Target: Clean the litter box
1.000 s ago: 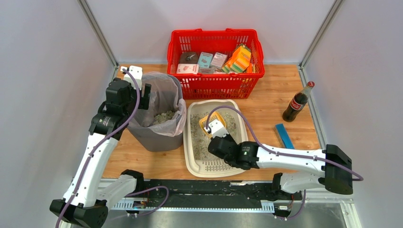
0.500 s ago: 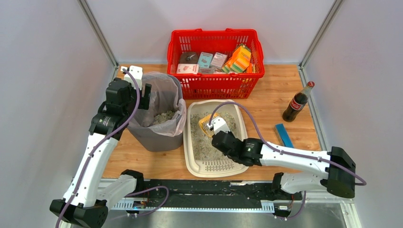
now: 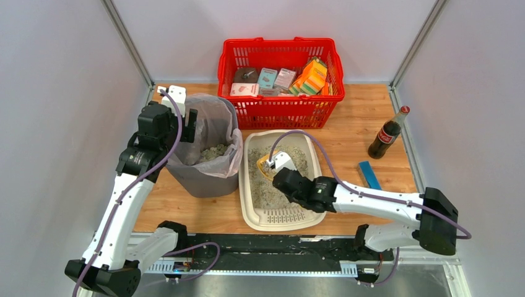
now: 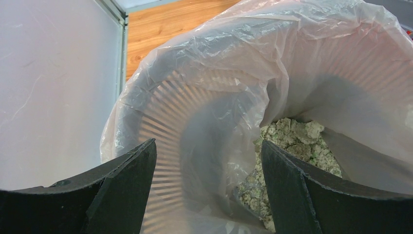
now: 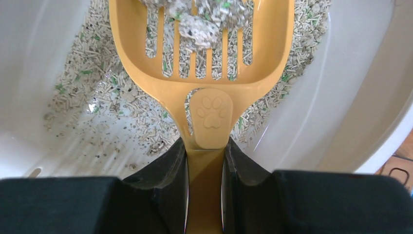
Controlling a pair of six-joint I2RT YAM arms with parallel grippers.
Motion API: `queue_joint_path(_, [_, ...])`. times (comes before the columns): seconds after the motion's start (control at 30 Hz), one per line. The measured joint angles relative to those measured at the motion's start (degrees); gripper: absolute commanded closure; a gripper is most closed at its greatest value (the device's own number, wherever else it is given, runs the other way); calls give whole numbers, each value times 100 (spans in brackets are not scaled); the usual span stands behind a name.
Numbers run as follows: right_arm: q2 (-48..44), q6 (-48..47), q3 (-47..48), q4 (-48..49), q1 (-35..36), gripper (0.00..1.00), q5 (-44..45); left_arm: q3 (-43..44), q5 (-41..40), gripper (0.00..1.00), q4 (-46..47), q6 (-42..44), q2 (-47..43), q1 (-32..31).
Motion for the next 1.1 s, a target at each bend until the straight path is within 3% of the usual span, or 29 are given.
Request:
queue_joint_path(0.1, [-210, -31, -111, 173, -57, 100, -146, 0, 28, 14, 2, 0, 0, 0])
queue_joint_path(0.23, [116, 13, 155, -118, 149, 100, 282, 0, 22, 14, 2, 0, 0, 0])
queue_joint_path(0.4, [-109, -4, -83, 70, -87, 100, -66, 0, 31, 14, 2, 0, -2, 0])
queue_joint_path(0.57, [354, 2, 208, -260, 107, 100, 435, -2, 24, 14, 2, 0, -2, 0])
queue_joint_path(0.7, [-109, 2, -155, 66, -236, 100, -28, -2, 28, 14, 4, -2, -2, 0])
queue_joint_path(0.77, [-234, -9, -190, 111, -11, 100, 11, -2, 24, 14, 4, 0, -2, 0])
queue_joint_path(0.93, [520, 15, 369, -229, 144, 100, 426, -2, 28, 14, 4, -4, -2, 0])
queue_joint_path(1.1, [-9, 17, -94, 109, 87, 100, 11, -2, 26, 14, 4, -7, -2, 0])
